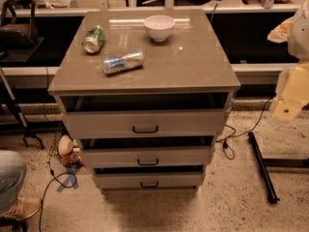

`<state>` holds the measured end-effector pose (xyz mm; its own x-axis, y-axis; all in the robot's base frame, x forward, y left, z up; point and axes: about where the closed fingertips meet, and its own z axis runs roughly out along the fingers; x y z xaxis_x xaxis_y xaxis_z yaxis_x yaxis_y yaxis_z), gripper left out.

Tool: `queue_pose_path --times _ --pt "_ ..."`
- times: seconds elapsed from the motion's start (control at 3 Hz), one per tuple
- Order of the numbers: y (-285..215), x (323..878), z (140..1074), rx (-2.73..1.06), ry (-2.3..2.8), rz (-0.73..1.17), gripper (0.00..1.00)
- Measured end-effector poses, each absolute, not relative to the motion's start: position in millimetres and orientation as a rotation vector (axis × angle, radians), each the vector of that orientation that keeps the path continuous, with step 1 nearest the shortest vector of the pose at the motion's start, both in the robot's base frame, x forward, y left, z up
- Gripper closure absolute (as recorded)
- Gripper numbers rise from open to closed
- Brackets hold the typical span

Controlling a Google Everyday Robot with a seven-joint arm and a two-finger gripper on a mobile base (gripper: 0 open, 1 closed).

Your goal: Open bottom drawer

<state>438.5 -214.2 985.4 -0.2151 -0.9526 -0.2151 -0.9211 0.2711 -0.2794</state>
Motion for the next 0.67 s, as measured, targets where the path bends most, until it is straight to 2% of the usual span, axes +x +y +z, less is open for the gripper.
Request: queue_pose_path --times 0.67 --pt "-217.1 437.1 976.9 -1.689 2.191 -0.1 0.0"
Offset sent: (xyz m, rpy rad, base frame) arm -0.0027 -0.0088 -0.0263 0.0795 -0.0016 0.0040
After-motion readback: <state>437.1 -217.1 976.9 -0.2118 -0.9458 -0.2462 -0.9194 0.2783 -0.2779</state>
